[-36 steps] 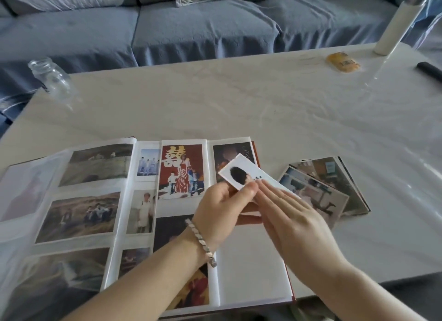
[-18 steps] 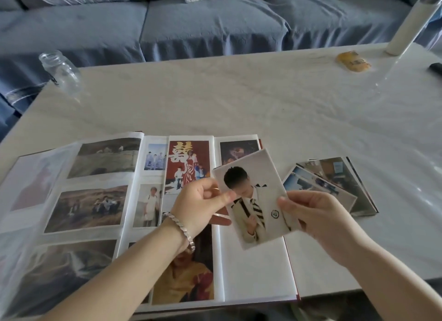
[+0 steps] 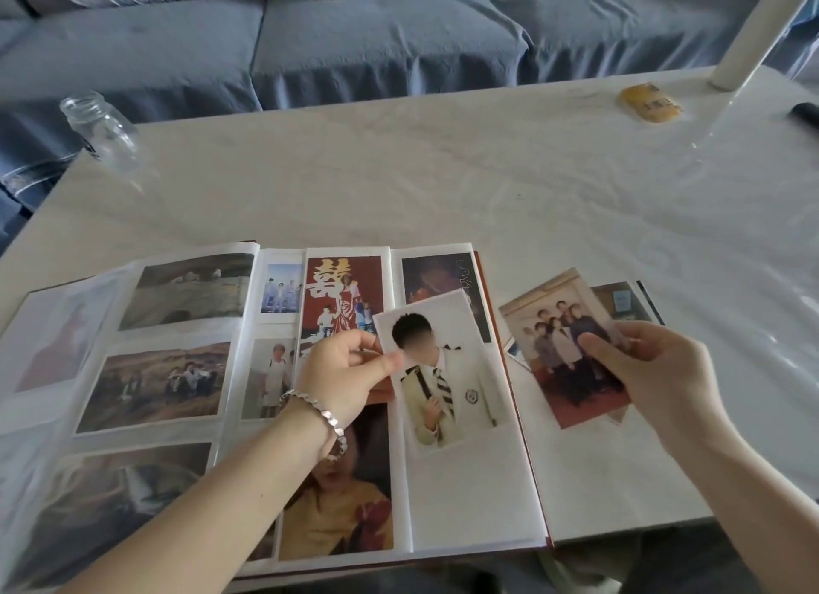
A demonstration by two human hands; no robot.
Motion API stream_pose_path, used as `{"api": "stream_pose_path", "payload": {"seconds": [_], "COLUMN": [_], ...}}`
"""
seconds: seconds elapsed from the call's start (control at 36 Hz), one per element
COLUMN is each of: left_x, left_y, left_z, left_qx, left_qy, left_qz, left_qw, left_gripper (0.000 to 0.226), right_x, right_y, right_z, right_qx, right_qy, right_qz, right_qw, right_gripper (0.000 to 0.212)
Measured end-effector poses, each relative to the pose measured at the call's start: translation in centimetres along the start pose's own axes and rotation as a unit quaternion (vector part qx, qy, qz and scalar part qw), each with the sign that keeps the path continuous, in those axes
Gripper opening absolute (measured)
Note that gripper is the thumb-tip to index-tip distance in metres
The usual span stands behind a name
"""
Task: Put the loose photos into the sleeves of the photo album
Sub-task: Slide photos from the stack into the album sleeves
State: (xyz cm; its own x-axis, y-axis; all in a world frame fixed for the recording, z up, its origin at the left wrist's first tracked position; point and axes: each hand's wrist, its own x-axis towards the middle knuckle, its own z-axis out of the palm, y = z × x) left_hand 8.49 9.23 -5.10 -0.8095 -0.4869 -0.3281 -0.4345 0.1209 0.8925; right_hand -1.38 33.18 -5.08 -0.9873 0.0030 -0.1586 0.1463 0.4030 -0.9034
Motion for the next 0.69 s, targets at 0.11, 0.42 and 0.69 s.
{"api": "stream_pose_path", "payload": {"seconds": [0.11, 0.42, 0.69], "left_x": [0.0, -0.1, -1.5], "left_y": [-0.8, -2.0, -2.8], "left_z": [-0.4, -2.9, -4.3], "left_qx": [0.146, 0.253, 0.267], "left_qy": [-0.019, 0.050, 0.200], "left_qz": [0.035, 0.067, 0.143], "left_qw": [0.988, 0.964, 0.932], "left_gripper": [0.012, 0.016, 0.019], "right_x": [0.5, -5.6, -7.1], "right_y": [1.1, 0.9, 1.3], "right_z": [-1.0, 3.9, 6.4], "right_qx": [-0.138, -0.310, -0.427], "right_qy": [0.040, -0.171, -0.263], "right_qz": [-0.036, -0.298, -0.237], "right_qw": [0.989, 0.886, 0.832], "right_gripper": [0.019, 0.054, 0.071]}}
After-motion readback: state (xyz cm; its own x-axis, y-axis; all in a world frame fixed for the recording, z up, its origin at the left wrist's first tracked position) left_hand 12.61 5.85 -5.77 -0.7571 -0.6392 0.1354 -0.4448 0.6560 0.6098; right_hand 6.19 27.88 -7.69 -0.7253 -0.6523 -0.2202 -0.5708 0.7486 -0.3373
